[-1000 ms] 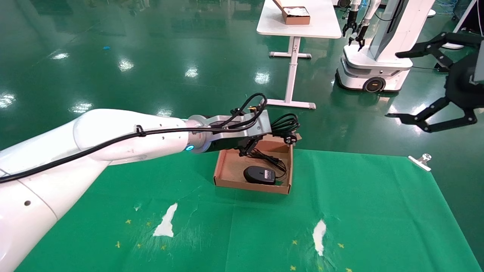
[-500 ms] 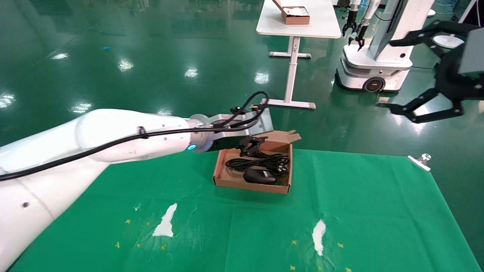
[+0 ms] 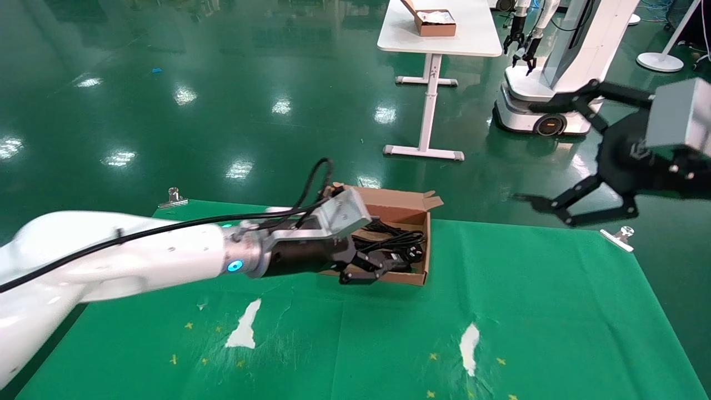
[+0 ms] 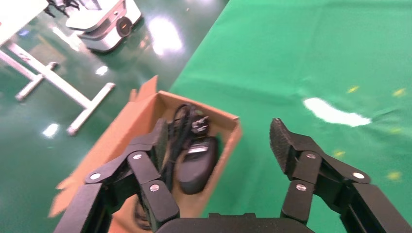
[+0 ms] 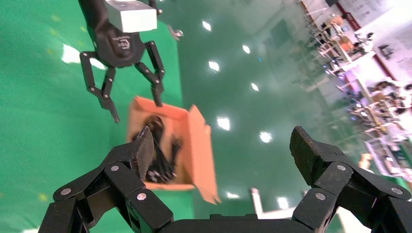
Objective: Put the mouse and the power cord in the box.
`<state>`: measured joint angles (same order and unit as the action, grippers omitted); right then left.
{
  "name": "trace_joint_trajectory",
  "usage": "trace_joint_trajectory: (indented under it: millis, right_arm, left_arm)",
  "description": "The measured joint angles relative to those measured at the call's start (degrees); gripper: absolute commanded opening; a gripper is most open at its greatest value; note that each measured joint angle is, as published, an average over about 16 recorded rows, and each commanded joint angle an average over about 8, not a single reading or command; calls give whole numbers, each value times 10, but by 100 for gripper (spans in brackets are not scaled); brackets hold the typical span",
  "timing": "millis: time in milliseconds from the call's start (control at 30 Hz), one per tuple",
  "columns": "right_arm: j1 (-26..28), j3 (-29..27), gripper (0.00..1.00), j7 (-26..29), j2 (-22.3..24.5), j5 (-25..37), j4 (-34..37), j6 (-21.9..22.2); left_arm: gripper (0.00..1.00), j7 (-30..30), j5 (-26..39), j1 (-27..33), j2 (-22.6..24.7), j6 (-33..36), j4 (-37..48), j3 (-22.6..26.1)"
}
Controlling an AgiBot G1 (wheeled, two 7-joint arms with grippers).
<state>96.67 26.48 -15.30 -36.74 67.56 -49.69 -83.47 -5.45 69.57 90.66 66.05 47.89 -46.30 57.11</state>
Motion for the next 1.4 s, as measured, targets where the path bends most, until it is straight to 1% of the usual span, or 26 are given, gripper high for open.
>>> trace_joint_trajectory:
  millis: [1167,1400]
  right_arm:
    - [-271,-81,100,201,13,-199,-185,-17]
    - [-323,-96,100,239,16,-236,-220,-20]
  left_arm:
    - [100,-44,-228,-239,-255,311,-225,-338]
    - [100,-50,-264,-277,-296,360,-260,-392]
